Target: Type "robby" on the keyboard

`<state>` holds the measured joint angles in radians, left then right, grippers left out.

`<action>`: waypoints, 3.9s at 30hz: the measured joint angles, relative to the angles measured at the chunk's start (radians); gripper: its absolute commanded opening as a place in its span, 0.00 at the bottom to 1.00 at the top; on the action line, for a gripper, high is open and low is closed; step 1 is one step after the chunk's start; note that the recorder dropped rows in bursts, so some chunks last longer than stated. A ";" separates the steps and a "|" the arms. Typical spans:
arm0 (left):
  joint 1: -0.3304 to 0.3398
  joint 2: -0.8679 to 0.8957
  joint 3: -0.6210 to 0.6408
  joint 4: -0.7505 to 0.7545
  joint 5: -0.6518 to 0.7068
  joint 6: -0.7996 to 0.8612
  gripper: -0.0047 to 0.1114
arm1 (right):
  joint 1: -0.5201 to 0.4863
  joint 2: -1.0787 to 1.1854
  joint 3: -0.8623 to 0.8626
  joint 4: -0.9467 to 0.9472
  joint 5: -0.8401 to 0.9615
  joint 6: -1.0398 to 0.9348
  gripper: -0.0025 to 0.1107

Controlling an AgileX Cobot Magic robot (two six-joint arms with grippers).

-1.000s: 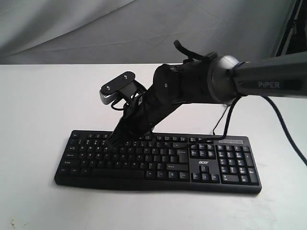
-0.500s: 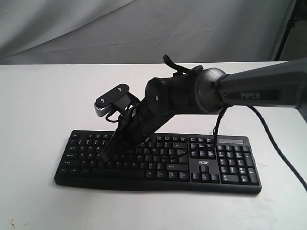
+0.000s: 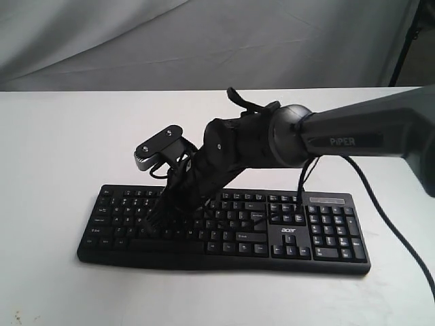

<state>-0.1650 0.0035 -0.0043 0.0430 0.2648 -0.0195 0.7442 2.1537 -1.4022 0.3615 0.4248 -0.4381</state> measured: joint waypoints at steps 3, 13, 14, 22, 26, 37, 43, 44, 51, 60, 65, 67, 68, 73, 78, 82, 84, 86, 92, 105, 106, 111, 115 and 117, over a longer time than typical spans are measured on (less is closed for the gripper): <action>0.000 0.000 0.000 0.000 0.000 0.000 0.04 | 0.000 -0.033 0.003 -0.004 0.014 0.000 0.02; 0.000 0.000 0.000 0.000 0.000 0.000 0.04 | -0.033 -0.746 0.600 0.004 -0.101 0.022 0.02; 0.000 0.000 0.000 0.000 0.000 0.000 0.04 | -0.033 -0.806 0.659 0.005 -0.155 0.022 0.02; 0.000 0.000 0.000 0.000 0.000 0.000 0.04 | -0.035 -1.016 0.849 0.009 -0.301 0.023 0.02; 0.000 0.000 0.000 0.000 0.000 0.000 0.04 | -0.040 -1.130 0.957 0.037 -0.496 0.025 0.02; 0.000 0.000 0.000 0.000 0.000 0.000 0.04 | -0.485 -1.645 1.236 0.139 -0.562 0.027 0.02; 0.000 0.000 0.000 0.000 0.000 0.000 0.04 | -0.754 -1.848 1.246 0.124 -0.334 0.027 0.02; 0.000 0.000 0.000 0.000 0.000 0.000 0.04 | -0.770 -1.872 1.256 0.109 -0.329 0.027 0.02; 0.000 0.000 0.000 0.000 0.000 0.000 0.04 | -0.785 -1.915 1.331 0.097 -0.351 0.027 0.02; 0.000 0.000 0.000 0.000 0.000 0.000 0.04 | -0.805 -1.915 1.346 -0.030 -0.400 0.069 0.02; 0.000 0.000 0.000 0.000 0.000 0.000 0.04 | -0.841 -1.952 1.395 -0.115 -0.425 0.128 0.02; 0.000 0.000 0.000 0.000 0.000 0.000 0.04 | -0.854 -1.990 1.399 -0.186 -0.425 0.148 0.02; 0.000 0.000 0.000 0.000 0.000 0.000 0.04 | -0.854 -2.010 1.399 -0.215 -0.416 0.158 0.02; 0.000 0.000 0.000 0.000 0.000 0.000 0.04 | -0.856 -2.060 1.399 -0.290 -0.368 0.178 0.02; 0.000 0.000 0.000 0.000 0.000 0.000 0.04 | -0.856 -2.062 1.399 -0.304 -0.281 0.179 0.02; 0.000 0.000 0.000 0.000 0.000 0.000 0.04 | -0.856 -2.062 1.399 -0.307 -0.257 0.179 0.02; 0.000 0.000 0.000 0.000 0.000 0.000 0.04 | -0.856 -2.062 1.399 -0.307 -0.254 0.179 0.02; 0.000 0.000 0.000 0.000 0.000 0.000 0.04 | -0.856 -2.062 1.399 -0.307 -0.254 0.179 0.02; 0.000 0.000 0.000 0.000 0.000 0.000 0.04 | -0.856 -2.062 1.399 -0.307 -0.254 0.179 0.02; 0.000 0.000 0.000 0.000 0.000 0.000 0.04 | -0.856 -2.062 1.399 -0.307 -0.251 0.180 0.02; 0.000 0.000 0.000 0.000 0.000 0.000 0.04 | -0.856 -2.062 1.399 -0.307 -0.251 0.182 0.02; 0.000 0.000 0.000 0.000 0.000 0.000 0.04 | -0.856 -2.062 1.399 -0.307 -0.251 0.182 0.02; 0.000 0.000 0.000 0.000 0.000 0.000 0.04 | -0.856 -2.062 1.399 -0.307 -0.251 0.182 0.02; 0.000 0.000 0.000 0.000 0.000 0.000 0.04 | -0.856 -2.062 1.399 -0.307 -0.251 0.182 0.02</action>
<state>-0.1650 0.0035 -0.0043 0.0430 0.2648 -0.0195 -0.1120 0.0914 -0.0036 0.0547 0.1742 -0.2558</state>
